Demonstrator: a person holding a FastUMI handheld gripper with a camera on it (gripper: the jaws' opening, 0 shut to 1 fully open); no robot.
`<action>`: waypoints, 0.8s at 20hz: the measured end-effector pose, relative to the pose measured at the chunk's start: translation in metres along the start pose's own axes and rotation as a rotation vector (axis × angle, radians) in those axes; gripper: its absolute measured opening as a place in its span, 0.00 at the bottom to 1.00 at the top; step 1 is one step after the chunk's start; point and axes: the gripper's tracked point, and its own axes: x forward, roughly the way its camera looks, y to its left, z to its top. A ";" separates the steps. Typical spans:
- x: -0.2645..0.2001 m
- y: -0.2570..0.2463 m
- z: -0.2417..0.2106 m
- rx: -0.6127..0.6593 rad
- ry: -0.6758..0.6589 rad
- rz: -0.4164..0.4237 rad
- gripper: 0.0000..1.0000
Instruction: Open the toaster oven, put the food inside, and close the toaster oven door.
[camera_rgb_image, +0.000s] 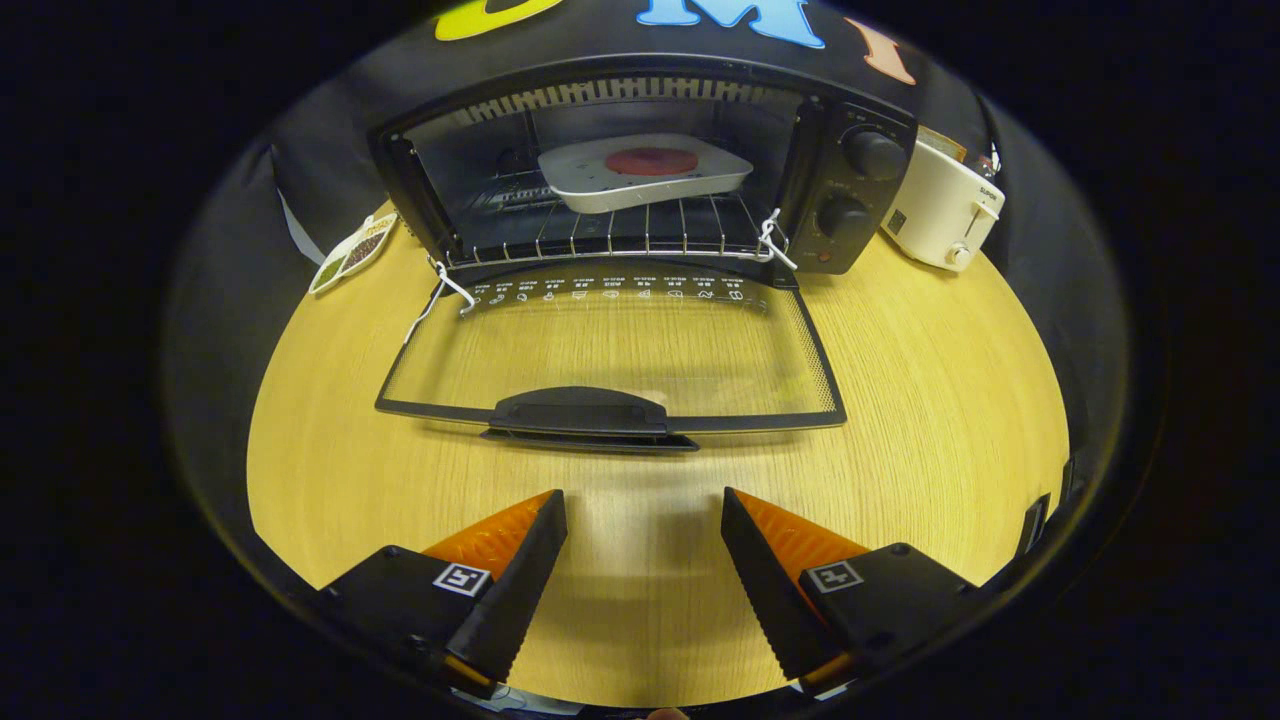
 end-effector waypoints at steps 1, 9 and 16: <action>0.003 -0.001 -0.001 -0.011 0.004 -0.006 0.99; 0.012 0.002 0.012 0.001 -0.005 -0.015 0.99; 0.015 0.004 0.019 0.043 -0.002 -0.021 0.99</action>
